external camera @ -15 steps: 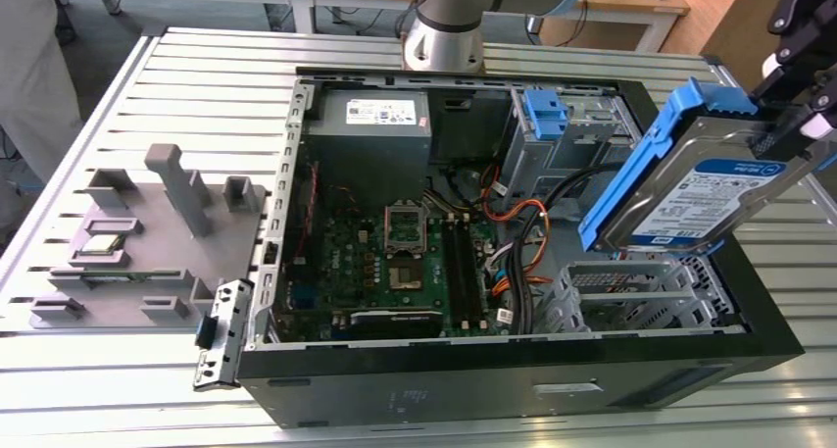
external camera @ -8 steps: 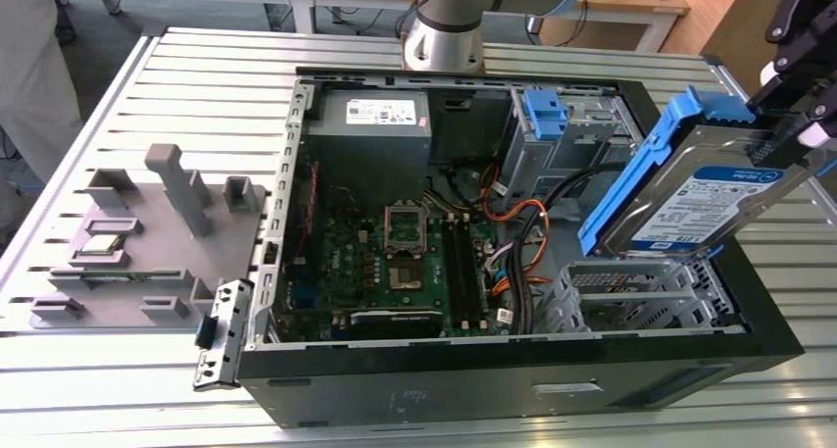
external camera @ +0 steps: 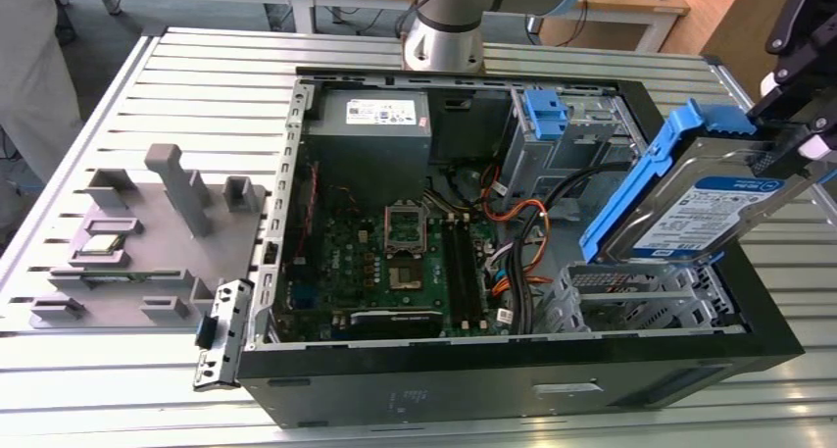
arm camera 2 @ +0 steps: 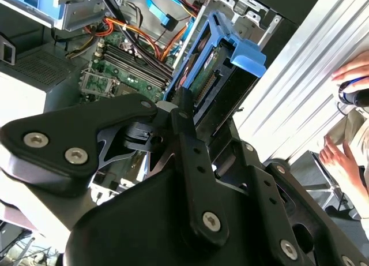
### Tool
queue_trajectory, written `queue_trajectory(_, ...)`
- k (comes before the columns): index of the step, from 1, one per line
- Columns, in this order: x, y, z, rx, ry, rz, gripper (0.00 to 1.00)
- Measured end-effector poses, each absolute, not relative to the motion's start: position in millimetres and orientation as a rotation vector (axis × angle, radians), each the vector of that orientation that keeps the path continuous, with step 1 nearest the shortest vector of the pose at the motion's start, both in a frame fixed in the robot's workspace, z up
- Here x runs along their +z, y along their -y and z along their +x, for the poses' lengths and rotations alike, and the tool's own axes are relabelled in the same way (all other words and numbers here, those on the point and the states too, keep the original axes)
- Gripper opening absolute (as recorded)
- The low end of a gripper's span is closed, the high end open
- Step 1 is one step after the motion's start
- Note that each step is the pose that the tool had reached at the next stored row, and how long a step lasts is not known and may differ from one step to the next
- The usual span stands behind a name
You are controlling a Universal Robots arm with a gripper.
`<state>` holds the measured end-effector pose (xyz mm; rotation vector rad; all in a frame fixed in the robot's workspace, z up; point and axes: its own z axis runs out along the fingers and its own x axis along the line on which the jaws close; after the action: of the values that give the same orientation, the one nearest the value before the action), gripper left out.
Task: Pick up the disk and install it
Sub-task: 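Pick up the disk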
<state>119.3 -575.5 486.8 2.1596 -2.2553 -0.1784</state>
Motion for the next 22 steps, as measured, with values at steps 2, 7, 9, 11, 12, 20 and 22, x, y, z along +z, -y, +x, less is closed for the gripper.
queue_trajectory(2, 486, 576, 119, -0.178, 2.253, 2.166, 0.35)
queue_trajectory(7, 483, 578, 119, -0.172, 2.246, 2.179, 0.35)
queue_trajectory(9, 482, 578, 119, -0.172, 2.246, 2.180, 0.35)
queue_trajectory(11, 481, 579, 119, -0.172, 2.246, 2.180, 0.35)
queue_trajectory(12, 480, 579, 119, -0.172, 2.247, 2.181, 0.35)
queue_trajectory(20, 472, 582, 119, -0.175, 2.249, 2.185, 0.35)
queue_trajectory(22, 471, 582, 119, -0.177, 2.250, 2.186, 0.35)
